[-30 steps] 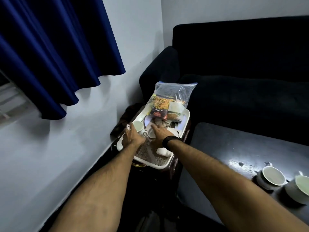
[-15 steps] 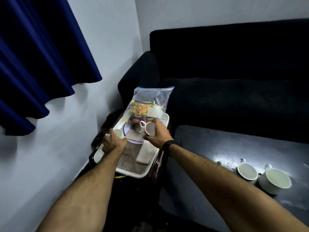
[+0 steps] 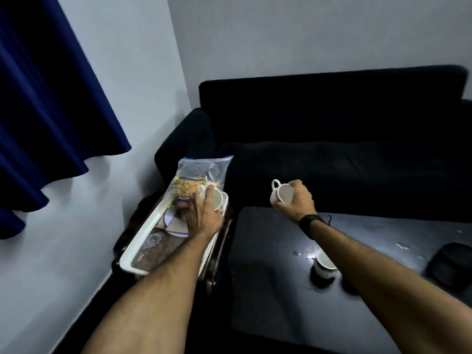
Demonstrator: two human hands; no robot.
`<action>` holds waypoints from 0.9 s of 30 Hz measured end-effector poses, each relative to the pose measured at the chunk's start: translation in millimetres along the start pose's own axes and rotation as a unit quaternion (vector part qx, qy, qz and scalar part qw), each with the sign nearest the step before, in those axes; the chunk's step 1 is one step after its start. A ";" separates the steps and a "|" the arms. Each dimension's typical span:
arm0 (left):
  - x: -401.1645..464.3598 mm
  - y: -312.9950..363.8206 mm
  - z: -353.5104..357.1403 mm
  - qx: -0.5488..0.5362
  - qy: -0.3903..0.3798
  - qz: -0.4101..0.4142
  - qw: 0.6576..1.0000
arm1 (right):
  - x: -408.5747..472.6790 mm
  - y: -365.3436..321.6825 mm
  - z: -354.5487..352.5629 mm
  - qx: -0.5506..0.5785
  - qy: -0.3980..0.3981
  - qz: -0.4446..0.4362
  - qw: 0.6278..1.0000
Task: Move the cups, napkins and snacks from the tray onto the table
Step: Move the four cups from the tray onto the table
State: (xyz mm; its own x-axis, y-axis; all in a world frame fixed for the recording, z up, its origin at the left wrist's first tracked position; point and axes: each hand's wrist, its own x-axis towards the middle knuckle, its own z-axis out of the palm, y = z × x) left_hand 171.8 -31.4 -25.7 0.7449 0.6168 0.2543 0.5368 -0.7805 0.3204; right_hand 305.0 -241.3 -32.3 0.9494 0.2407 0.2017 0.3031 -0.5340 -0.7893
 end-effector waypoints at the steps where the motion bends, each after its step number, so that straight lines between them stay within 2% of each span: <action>1: -4.1 14.8 1.2 -0.003 -0.012 0.007 1.000 | 0.9 7.5 -16.1 -0.009 0.018 0.009 1.000; 8: -26.9 109.0 39.2 -0.042 -0.087 0.079 0.992 | 2.7 76.4 -113.4 -0.062 0.093 0.092 0.989; 13: -33.1 162.7 78.7 -0.066 -0.137 0.087 0.984 | 7.0 126.6 -144.8 -0.093 0.101 0.144 0.980; 20: -40.4 216.7 127.8 -0.069 -0.229 0.112 0.965 | 2.0 176.7 -123.8 -0.135 0.051 0.192 0.971; 27: -49.1 241.8 166.2 -0.052 -0.283 0.127 0.949 | 3.1 203.5 -88.7 -0.176 0.005 0.213 0.961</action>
State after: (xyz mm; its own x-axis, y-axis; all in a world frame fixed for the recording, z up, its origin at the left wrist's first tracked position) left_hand 330.9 -267.4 -112.3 0.9543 0.2342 -0.1858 0.2919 -0.8641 0.4101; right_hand 376.9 -421.2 -140.8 0.9938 -0.0675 -0.0885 -0.1056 -0.8239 -0.5568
